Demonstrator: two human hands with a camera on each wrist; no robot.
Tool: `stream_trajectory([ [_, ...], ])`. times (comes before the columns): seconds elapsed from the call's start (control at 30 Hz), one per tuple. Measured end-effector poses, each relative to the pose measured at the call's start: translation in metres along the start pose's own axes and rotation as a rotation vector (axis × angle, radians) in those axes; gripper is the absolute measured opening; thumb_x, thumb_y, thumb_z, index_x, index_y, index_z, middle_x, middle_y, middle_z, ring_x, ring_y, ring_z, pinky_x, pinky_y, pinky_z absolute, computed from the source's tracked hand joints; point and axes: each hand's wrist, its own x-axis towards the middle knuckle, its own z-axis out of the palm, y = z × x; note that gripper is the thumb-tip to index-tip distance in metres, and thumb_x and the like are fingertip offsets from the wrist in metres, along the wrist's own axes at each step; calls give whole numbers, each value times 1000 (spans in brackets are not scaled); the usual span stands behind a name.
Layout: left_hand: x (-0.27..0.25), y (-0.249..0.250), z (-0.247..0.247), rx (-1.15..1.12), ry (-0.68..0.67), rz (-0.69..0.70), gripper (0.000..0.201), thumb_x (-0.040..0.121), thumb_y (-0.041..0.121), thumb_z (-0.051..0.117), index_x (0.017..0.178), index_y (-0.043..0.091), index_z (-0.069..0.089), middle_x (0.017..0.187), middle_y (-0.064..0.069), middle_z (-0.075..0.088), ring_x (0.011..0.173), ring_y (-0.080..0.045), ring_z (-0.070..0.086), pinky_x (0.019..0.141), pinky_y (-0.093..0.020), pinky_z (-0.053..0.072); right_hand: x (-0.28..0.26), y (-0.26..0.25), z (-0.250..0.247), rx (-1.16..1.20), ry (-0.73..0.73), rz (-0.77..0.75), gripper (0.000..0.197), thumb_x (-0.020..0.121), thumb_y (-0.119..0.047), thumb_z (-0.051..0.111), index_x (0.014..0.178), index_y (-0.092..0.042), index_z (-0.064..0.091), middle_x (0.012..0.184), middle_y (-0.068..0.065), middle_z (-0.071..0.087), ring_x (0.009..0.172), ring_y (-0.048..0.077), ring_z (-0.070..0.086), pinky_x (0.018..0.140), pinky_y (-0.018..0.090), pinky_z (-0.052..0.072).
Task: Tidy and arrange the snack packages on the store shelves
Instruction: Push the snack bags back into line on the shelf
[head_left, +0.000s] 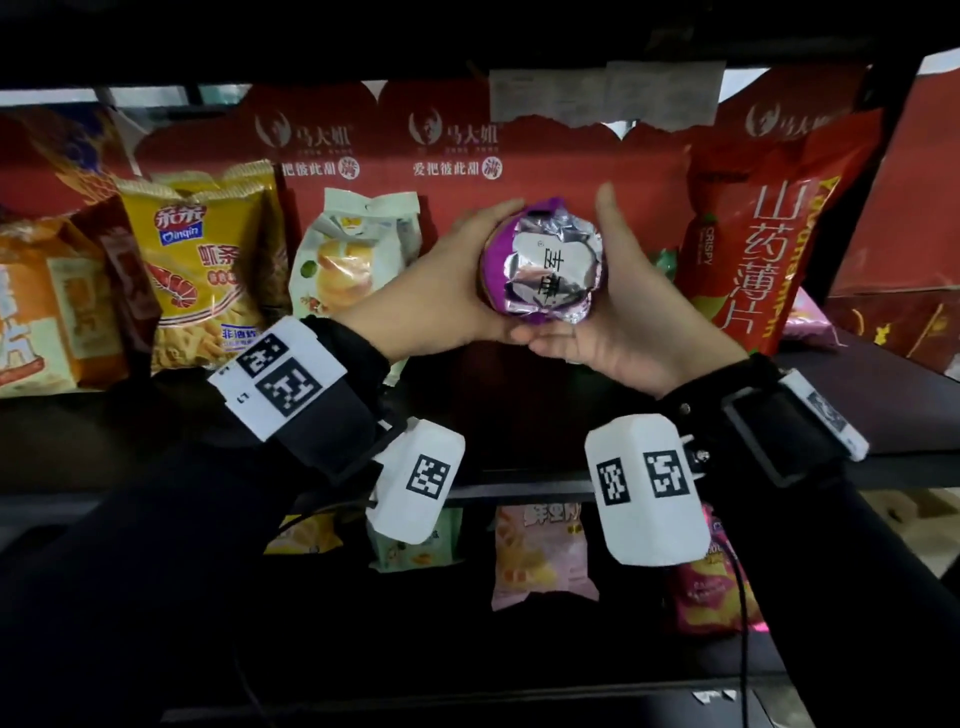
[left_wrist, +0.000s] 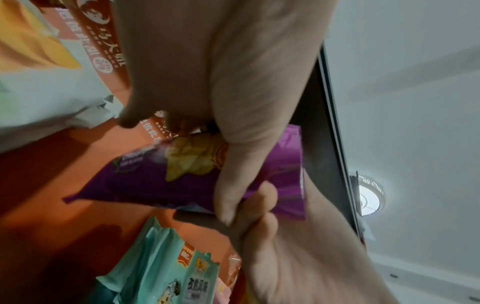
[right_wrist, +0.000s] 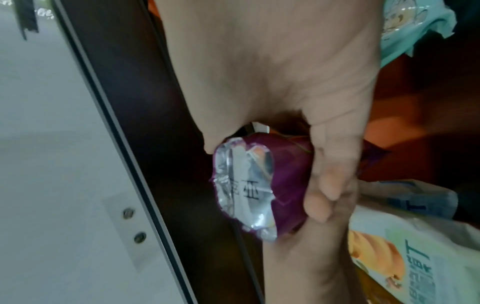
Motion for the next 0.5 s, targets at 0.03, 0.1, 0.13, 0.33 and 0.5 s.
stream_trajectory([
  [0.03,1,0,1,51,32,19,101,67,19,86,150,22,28,155,-3,30,145,-14,21,118,-23,13,0,-1,0,-79,37,4,84,81,-81,16,102,-22,72,94,11,73,67,19,66,61,27,55],
  [0.1,3,-3,4,54,74,52,89,64,23,87,141,19,43,144,1,48,138,-13,38,113,-19,26,-4,-3,1,-306,157,-5,83,79,-83,13,97,-28,71,83,2,73,58,14,65,60,25,53],
  [0.13,3,-5,4,3,83,57,85,63,22,88,137,18,47,133,4,56,128,-11,49,105,-15,37,-7,-4,1,-410,225,-28,78,79,-83,13,95,-34,70,84,-5,74,59,8,67,65,27,53],
  [0.33,5,-11,8,-195,167,81,92,65,14,87,142,17,38,123,10,60,110,1,59,92,-11,46,-9,1,19,-333,312,-288,12,91,-25,61,102,-24,67,91,-16,73,84,-6,66,75,16,51],
  [0.5,4,-17,19,-219,161,123,96,64,4,87,141,16,30,124,10,54,106,13,54,90,-5,40,-5,-2,25,-248,416,-217,32,83,-14,70,114,-11,65,108,7,71,104,24,66,101,49,46],
])
